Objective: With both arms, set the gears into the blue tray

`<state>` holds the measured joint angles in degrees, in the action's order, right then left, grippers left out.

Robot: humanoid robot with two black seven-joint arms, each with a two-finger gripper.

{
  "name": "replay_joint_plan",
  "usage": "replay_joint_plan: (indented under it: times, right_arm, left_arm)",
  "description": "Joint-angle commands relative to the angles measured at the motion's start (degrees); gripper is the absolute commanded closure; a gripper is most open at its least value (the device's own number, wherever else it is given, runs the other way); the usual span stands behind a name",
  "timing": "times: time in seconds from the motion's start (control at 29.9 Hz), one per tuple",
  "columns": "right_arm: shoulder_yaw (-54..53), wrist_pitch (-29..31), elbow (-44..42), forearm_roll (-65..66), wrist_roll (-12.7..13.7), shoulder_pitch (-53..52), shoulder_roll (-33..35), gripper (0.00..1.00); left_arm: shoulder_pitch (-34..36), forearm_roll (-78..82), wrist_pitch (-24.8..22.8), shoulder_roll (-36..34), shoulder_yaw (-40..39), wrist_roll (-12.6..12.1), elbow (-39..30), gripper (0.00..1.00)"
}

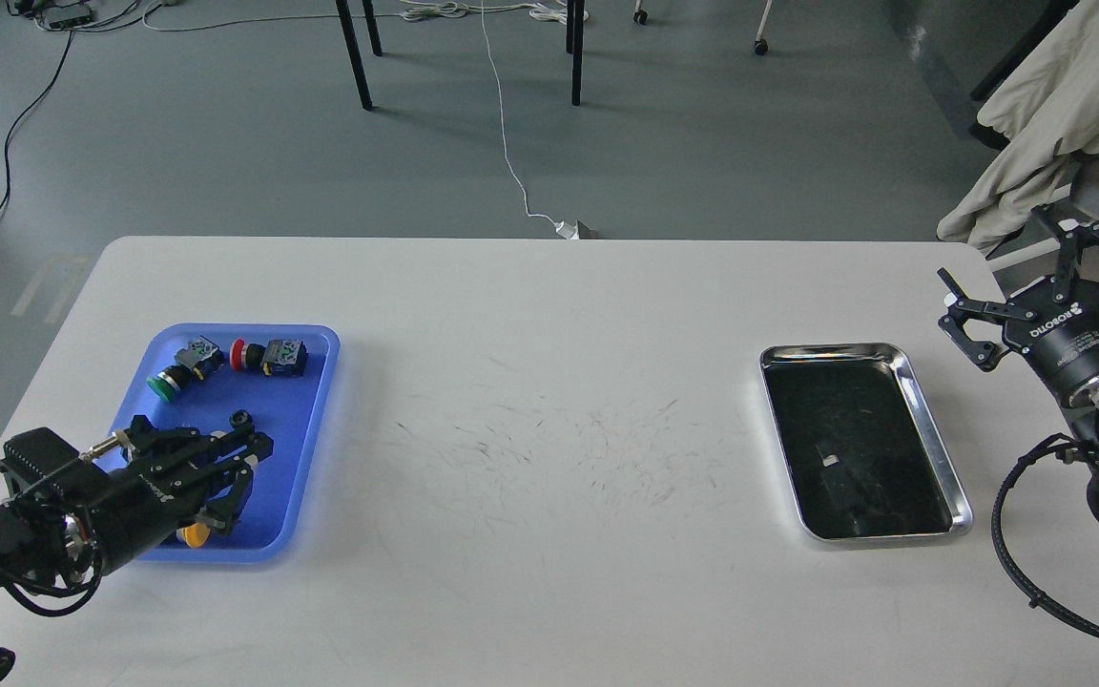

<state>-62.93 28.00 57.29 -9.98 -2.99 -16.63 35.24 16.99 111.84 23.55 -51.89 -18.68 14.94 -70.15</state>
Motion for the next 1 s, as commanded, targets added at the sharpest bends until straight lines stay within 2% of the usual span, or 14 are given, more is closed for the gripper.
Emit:
replay_joint_plan:
  times: [0.0, 0.17, 0.23, 0.33, 0.4, 0.43, 0.5, 0.7, 0.9, 0.97]
  right_arm:
    - [0.0, 0.0, -0.1, 0.0, 0.0, 0.0, 0.2, 0.03]
    - [0.0, 0.0, -0.1, 0.0, 0.0, 0.0, 0.3, 0.03]
    - [0.0, 0.0, -0.1, 0.0, 0.0, 0.0, 0.4, 0.03]
    - [0.1, 0.0, -0.1, 0.0, 0.0, 0.0, 0.4, 0.03]
    - [0.1, 0.0, 0.1, 0.0, 0.0, 0.0, 0.5, 0.03]
    - [0.1, 0.0, 0.1, 0.0, 0.0, 0.0, 0.6, 0.03]
    - [0.0, 0.0, 0.2, 0.0, 0.0, -0.2, 0.6, 0.03]
    - [0.0, 0.0, 0.2, 0.0, 0.1, -1.7, 0.6, 0.03]
    - [0.1, 0.0, 0.7, 0.0, 0.1, -5.0, 0.0, 0.03]
    - [0.0, 0.0, 0.8, 0.0, 0.1, -6.5, -0.2, 0.03]
  left_arm:
    - [-0.3, -1.7, 0.0, 1.5, 0.1, 0.1, 2.0, 0.89]
    - [-0.3, -2.0, 0.0, 1.9, 0.1, 0.5, 5.3, 0.87]
    - [-0.2, -2.9, 0.0, 1.8, 0.1, 0.9, 5.3, 0.80]
    - [0.0, -4.3, 0.1, 1.6, 0.0, 1.1, 5.2, 0.49]
    - [0.0, -5.3, 1.0, 1.5, -0.3, 1.3, 5.1, 0.07]
    - [0.0, -5.9, 1.7, 1.5, -0.2, 1.8, 4.9, 0.02]
    - [0.2, -6.5, 2.2, 1.1, -0.2, 3.1, 4.5, 0.02]
    - [2.5, -10.8, 2.2, -1.9, -3.2, 2.5, -1.0, 0.02]
    - [16.4, -29.2, 1.5, -0.4, -5.7, 1.7, -2.2, 0.02]
    - [21.2, -39.9, 1.6, 2.2, -5.6, 0.0, -1.3, 0.02]
